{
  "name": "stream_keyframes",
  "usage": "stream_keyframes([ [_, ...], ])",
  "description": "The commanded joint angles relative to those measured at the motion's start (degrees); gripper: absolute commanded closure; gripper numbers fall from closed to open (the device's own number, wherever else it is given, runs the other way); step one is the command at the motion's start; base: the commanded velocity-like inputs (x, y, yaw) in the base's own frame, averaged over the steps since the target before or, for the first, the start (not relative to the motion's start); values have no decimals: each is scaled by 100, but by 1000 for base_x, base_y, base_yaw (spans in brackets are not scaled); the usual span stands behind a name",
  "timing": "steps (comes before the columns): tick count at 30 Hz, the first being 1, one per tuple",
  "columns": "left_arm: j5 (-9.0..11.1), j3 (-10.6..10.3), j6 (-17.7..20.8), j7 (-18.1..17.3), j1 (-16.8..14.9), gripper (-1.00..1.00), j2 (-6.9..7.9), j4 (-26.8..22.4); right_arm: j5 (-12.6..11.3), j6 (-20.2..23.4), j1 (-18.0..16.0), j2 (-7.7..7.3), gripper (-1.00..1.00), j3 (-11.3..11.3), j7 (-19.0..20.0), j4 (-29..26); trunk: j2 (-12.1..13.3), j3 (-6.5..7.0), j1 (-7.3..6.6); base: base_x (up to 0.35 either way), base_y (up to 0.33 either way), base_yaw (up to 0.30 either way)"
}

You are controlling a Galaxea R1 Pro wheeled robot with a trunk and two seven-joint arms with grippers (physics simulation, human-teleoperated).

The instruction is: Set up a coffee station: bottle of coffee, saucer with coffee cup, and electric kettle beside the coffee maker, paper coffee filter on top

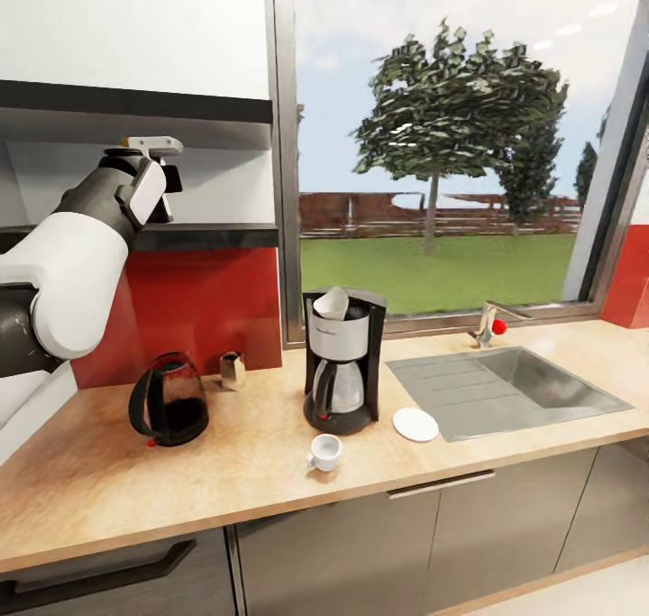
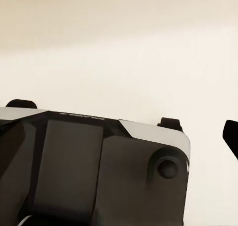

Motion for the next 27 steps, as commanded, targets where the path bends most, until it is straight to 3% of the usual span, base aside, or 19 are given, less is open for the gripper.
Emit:
stream_keyframes([
  [1, -21, 26, 32, -5, 0, 100, -6, -6, 14, -2, -6, 0, -100, 10, 10, 12, -4, -3, 2, -1, -1, -144],
  [4, -16, 26, 33, -11, 0, 100, -23, -2, 13, -3, -6, 0, -100, 10, 10, 13, -4, -3, 2, -1, 0, -225],
  [7, -20, 25, 28, -70, 0, 100, -139, 0, 14, -4, -6, 0, -100, 10, 10, 14, -4, -3, 2, 0, 0, -273],
  [20, -18, 18, -7, -147, 0, 100, -902, 160, 13, -4, -6, 0, -100, 10, 10, 11, -4, -3, 2, 0, 0, -283],
  [27, -5, 18, -143, -255, 0, 100, -1041, 217, 13, -4, -6, 0, -100, 10, 10, 12, -4, -3, 2, 0, 0, -267],
])
